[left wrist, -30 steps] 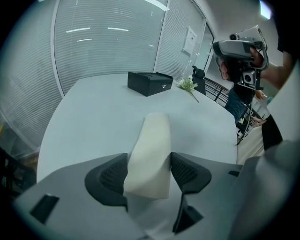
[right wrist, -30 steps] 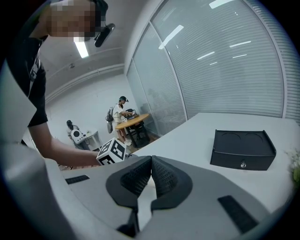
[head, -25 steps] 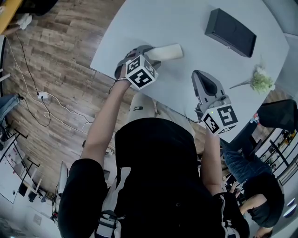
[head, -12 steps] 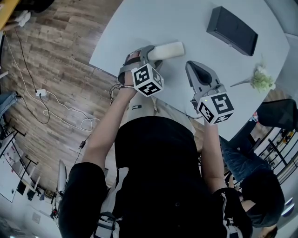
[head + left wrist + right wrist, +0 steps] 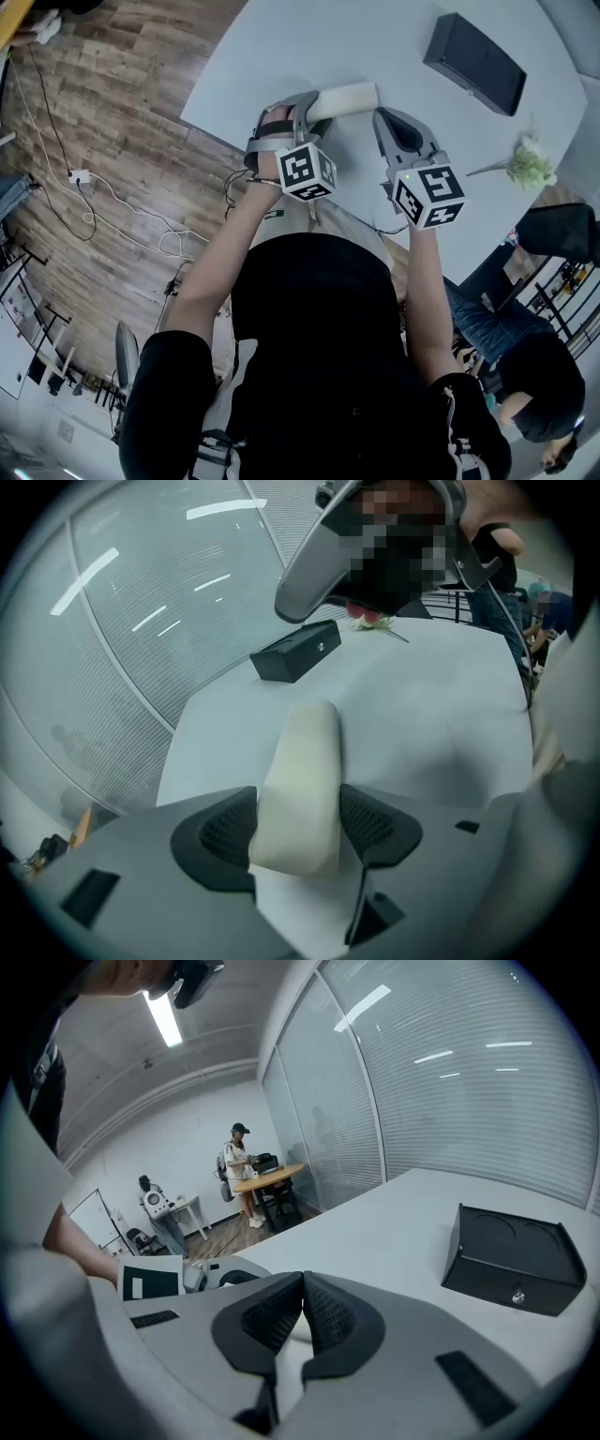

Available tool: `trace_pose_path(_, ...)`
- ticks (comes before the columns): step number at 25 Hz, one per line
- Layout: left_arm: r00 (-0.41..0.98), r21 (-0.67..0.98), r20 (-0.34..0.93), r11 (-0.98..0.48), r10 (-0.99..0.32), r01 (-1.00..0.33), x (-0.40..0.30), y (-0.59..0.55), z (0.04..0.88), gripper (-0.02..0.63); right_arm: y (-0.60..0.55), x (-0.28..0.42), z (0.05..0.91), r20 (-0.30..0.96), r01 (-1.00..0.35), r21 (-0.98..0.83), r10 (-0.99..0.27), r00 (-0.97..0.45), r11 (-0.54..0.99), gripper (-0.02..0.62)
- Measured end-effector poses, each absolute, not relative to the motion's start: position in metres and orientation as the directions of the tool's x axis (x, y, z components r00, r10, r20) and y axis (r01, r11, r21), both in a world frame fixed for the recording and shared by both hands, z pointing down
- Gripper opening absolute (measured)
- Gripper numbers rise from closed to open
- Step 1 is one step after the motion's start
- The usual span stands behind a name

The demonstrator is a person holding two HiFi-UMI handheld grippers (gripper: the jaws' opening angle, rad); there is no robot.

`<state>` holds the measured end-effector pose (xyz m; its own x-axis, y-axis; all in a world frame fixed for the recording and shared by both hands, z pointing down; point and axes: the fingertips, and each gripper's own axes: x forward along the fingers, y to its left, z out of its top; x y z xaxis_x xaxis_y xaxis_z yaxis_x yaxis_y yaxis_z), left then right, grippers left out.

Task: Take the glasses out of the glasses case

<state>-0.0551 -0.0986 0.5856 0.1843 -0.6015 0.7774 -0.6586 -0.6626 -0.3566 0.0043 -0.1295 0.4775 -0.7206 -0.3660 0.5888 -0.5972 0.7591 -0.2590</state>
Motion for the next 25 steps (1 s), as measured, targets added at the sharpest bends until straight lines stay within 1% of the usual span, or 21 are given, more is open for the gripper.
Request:
trace_pose_path(11,0.127,-0.494,0.726,-0.641,-0.676,-0.587,-0.054,-0.095,0.584,0.291,-0.149,-0.012,0.510,0.640,-0.591,-0.218,-0.344,-0.687,0.776,0.018)
trace_pose_path(19,0.108,-0.564,0.684,-0.618,-0.721,-0.548,-0.055,-0.093,0.585,0.290,-0.155,-0.023,0.535,0.695,-0.581,-0.186,-0.312,-0.647,0.792,0.018)
trace_pose_path(25,0.104,-0.584,0.671,-0.610,-0.734,-0.535,-0.053,-0.092,0.585,0.290,-0.157,-0.028,0.551,0.725,-0.577,-0.176,-0.291,-0.624,0.798,0.018)
